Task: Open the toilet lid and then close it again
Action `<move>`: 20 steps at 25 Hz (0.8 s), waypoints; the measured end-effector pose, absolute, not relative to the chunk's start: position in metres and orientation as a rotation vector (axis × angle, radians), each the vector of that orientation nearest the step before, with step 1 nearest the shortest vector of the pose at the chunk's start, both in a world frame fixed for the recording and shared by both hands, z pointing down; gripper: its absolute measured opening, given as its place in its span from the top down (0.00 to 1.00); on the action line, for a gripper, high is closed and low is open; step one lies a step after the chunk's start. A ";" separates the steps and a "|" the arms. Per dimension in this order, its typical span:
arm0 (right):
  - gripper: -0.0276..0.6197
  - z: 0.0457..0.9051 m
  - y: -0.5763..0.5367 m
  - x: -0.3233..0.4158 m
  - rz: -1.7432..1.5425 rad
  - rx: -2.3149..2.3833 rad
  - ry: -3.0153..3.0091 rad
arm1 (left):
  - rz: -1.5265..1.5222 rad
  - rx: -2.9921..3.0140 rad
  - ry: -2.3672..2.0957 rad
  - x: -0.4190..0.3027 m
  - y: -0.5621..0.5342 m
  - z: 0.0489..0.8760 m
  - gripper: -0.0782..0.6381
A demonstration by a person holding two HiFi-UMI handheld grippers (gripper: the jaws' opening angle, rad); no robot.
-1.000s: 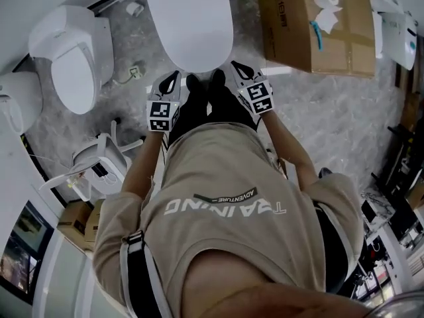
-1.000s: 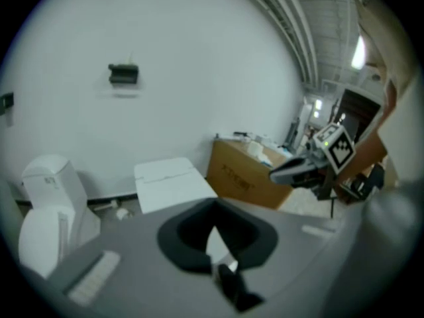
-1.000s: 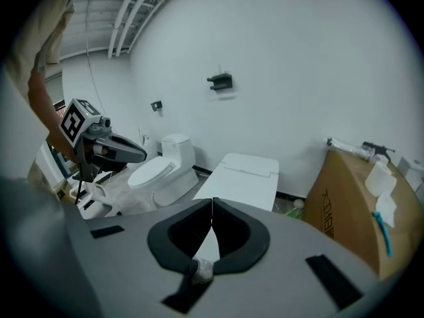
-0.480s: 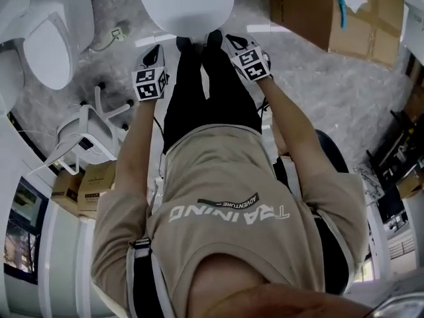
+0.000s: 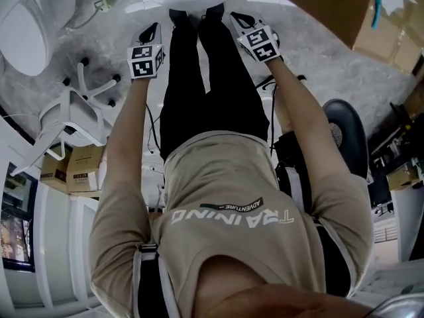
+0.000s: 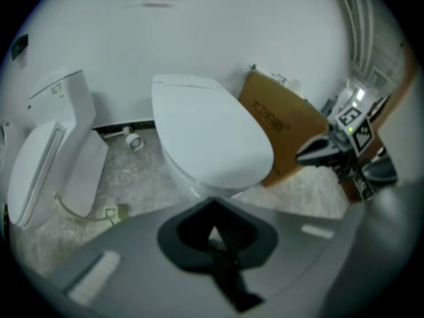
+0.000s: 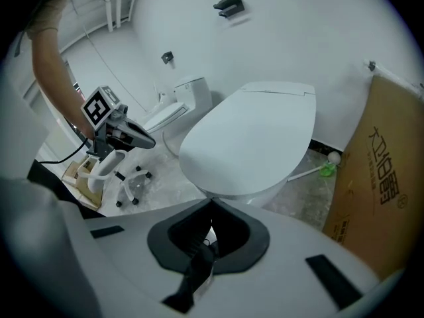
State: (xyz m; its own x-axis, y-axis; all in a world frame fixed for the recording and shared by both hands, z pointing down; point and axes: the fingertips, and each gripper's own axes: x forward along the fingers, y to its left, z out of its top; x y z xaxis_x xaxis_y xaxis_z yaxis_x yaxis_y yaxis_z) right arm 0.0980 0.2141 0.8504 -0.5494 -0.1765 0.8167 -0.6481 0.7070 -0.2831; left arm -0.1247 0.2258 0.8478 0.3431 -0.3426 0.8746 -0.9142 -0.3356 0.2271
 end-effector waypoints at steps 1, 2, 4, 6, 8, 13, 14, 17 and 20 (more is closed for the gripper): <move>0.94 0.859 0.216 0.095 0.737 0.630 -2.098 | 0.958 1.865 -1.099 -0.124 0.227 0.855 0.88; 0.94 0.867 0.216 0.093 0.740 0.640 -2.098 | 0.953 1.875 -1.097 -0.124 0.228 0.862 0.88; 0.94 0.883 0.211 0.090 0.761 0.675 -2.092 | 0.937 1.885 -1.098 -0.121 0.227 0.876 0.88; 0.94 0.896 0.207 0.089 0.797 0.733 -2.076 | 0.927 1.886 -1.093 -0.118 0.228 0.890 0.88; 0.94 0.906 0.206 0.088 0.823 0.789 -2.065 | 0.925 1.899 -1.090 -0.115 0.229 0.899 0.88; 0.94 0.915 0.196 0.087 0.828 0.872 -2.068 | 0.908 1.953 -1.100 -0.105 0.218 0.906 0.88; 0.94 0.914 0.194 0.087 0.825 0.879 -2.076 | 0.906 1.957 -1.105 -0.104 0.215 0.907 0.88; 0.94 0.914 0.192 0.085 0.804 0.874 -2.097 | 0.894 1.966 -1.116 -0.103 0.208 0.909 0.88; 0.94 0.916 0.191 0.083 0.790 0.860 -2.108 | 0.886 1.979 -1.118 -0.105 0.203 0.910 0.88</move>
State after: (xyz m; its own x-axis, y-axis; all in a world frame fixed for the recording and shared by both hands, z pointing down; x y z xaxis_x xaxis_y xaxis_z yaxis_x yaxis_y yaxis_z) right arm 0.0834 0.1905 0.9156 -0.5223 -0.3254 0.7882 -0.7634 0.5904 -0.2621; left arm -0.1045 0.2026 0.9097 0.3970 -0.4214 0.8154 -0.8901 -0.3933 0.2301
